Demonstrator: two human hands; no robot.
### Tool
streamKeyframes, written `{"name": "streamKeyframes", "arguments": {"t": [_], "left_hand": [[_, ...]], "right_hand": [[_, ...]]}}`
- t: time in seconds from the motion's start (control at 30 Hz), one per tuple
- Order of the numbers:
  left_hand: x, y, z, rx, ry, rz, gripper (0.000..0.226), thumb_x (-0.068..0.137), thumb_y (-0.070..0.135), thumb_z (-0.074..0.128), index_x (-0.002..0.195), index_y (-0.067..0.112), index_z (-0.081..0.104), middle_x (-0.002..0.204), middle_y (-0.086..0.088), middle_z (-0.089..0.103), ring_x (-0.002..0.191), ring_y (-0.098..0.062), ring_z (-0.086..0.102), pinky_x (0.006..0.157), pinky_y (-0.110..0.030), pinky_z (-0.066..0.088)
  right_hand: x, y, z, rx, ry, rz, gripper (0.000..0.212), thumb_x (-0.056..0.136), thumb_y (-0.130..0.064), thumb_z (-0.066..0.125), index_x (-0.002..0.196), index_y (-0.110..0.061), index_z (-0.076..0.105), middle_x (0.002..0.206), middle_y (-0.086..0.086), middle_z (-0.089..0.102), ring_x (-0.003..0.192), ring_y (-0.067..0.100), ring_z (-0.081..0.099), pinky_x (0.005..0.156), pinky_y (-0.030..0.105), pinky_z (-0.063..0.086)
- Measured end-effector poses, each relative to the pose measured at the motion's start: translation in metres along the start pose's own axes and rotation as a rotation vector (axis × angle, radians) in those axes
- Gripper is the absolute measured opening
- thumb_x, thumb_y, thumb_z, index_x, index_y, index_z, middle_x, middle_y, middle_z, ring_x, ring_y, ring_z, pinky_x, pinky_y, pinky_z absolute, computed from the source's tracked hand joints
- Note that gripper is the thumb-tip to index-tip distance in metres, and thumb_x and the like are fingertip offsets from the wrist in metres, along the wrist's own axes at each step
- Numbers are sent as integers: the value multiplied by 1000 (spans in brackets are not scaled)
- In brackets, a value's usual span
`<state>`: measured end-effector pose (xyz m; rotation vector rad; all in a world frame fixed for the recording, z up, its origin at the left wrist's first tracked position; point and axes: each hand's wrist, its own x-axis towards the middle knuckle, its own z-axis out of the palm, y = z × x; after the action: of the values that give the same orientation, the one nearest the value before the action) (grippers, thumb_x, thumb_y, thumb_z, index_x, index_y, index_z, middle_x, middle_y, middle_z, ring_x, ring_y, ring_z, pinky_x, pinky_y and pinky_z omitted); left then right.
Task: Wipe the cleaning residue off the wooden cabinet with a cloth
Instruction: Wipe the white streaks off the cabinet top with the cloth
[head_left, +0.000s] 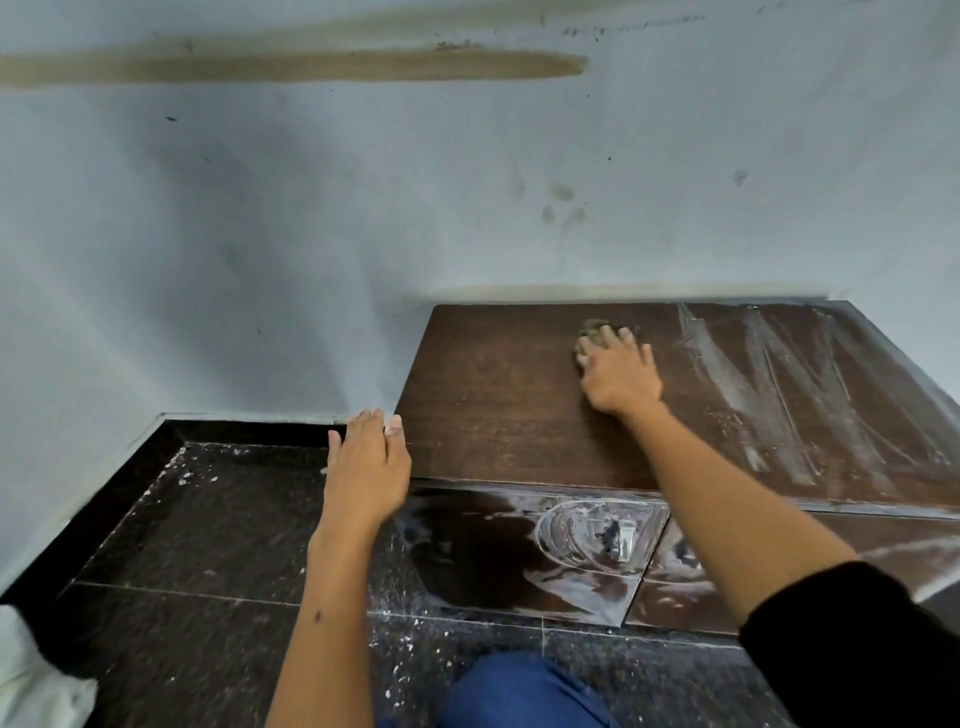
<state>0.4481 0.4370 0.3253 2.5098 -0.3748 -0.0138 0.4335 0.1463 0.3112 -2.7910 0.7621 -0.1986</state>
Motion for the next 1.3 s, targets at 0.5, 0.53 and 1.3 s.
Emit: {"name": "streamKeyframes", "arguments": {"t": [0.5, 0.53, 1.3], "left_hand": [[2, -5, -25, -160, 142, 15, 45, 101, 33, 19, 108, 2, 52, 123, -19, 53, 128, -34, 40, 116, -48, 11], [3, 0, -23, -165, 144, 19, 44, 101, 34, 18, 105, 5, 51, 122, -17, 53, 128, -33, 40, 116, -47, 10], [-8, 185, 129, 104, -229, 407, 55, 101, 35, 19, 147, 5, 20, 157, -12, 13, 146, -21, 4, 116, -34, -4]], "right_hand": [[-105, -194, 61, 80, -117, -575, 63, 96, -30, 47, 151, -21, 16, 159, 0, 11, 147, 21, 6, 120, 42, 7], [-109, -186, 60, 91, -104, -574, 65, 96, -29, 48, 151, -21, 15, 159, -1, 12, 147, 20, 6, 120, 41, 7], [-148, 52, -7, 55, 102, -124, 59, 98, -25, 39, 151, -20, 14, 159, -2, 13, 147, 17, 5, 120, 36, -4]]}}
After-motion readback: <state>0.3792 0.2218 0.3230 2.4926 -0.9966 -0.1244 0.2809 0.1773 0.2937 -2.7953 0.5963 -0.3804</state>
